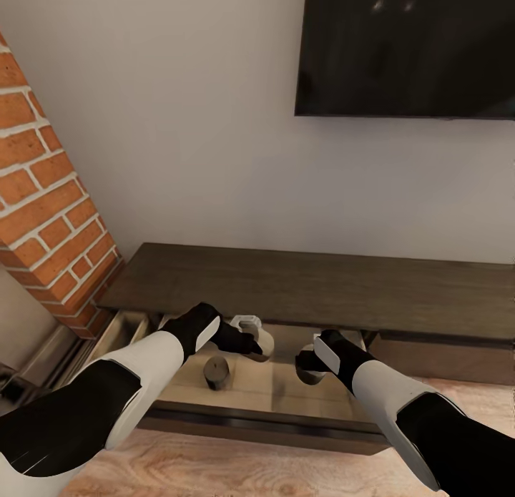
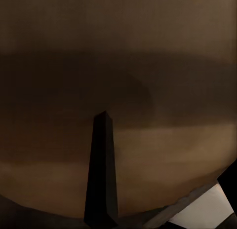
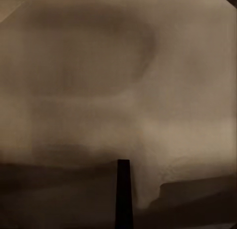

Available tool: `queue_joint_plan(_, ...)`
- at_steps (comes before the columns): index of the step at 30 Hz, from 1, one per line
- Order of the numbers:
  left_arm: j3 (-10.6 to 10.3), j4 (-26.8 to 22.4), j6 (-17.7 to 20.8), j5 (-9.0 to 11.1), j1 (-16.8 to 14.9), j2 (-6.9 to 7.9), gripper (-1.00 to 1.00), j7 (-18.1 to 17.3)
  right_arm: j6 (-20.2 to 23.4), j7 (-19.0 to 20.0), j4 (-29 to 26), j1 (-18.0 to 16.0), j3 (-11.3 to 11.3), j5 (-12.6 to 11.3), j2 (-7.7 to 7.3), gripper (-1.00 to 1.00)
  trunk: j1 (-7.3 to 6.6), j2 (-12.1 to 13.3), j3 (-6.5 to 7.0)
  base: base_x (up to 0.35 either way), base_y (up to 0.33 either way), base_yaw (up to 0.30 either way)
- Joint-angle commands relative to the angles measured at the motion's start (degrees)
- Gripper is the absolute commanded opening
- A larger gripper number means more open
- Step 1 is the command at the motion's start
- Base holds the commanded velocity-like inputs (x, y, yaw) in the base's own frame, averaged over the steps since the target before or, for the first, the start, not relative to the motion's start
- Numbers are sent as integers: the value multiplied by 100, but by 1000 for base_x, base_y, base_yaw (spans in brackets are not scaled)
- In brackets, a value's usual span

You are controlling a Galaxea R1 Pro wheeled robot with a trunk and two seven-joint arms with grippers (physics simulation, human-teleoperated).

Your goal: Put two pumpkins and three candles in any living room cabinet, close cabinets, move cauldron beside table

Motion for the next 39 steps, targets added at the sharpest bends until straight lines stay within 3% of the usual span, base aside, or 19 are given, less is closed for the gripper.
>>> queue_joint_plan(1, -26, 1, 24, 39, -5, 0, -100, -1, 20, -45, -12, -2, 38, -61, -2, -100, -3, -2, -5, -228, 0, 0)
queue_joint_plan(9, -26, 1, 25, 39, -5, 0, -100, -1, 20, -45, -14, -1, 38, -61, -2, -100, -3, -2, -22, -93, 0, 0)
queue_joint_plan(39, -26, 1, 24, 39, -5, 0, -100, -1, 20, -45, -10, -1, 38, -61, -2, -100, -3, -2, -290, 0, 0, 0)
